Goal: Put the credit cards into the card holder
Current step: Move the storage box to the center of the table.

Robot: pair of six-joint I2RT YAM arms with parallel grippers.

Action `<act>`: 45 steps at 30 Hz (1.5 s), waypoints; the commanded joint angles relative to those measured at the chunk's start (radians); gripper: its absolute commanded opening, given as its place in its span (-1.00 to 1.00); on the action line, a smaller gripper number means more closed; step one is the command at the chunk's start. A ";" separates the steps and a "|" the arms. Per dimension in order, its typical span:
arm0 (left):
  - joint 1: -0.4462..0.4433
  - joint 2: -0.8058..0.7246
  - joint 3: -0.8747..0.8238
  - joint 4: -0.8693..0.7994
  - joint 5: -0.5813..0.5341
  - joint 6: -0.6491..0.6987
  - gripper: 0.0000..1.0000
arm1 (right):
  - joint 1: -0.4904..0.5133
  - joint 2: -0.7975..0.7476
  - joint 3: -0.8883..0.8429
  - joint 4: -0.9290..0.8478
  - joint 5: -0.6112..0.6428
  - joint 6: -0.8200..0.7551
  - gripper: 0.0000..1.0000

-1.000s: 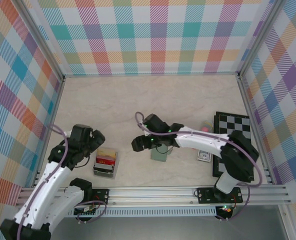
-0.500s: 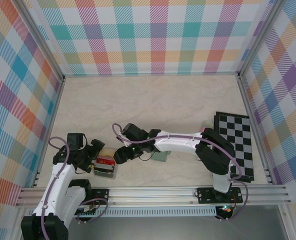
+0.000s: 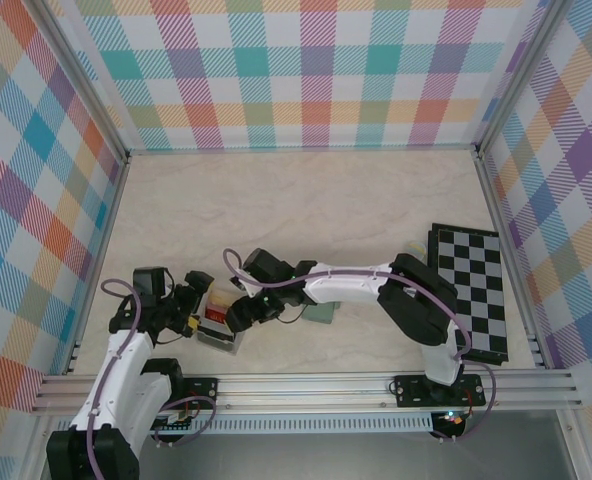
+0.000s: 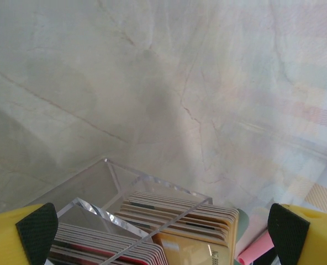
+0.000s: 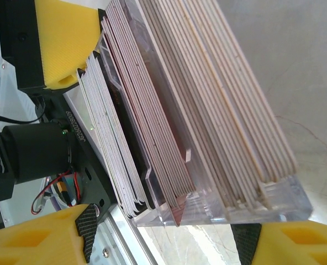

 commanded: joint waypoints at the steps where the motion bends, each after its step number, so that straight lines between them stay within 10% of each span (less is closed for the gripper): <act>1: -0.013 0.046 -0.010 0.113 0.143 -0.042 1.00 | -0.024 0.009 -0.017 0.093 0.016 0.030 0.37; 26: -0.315 0.792 0.431 0.497 0.071 -0.009 1.00 | -0.309 -0.013 -0.087 0.112 0.032 0.074 0.40; 45: -0.428 1.258 1.021 0.284 0.118 0.158 1.00 | -0.443 -0.244 -0.280 0.013 0.196 0.117 0.56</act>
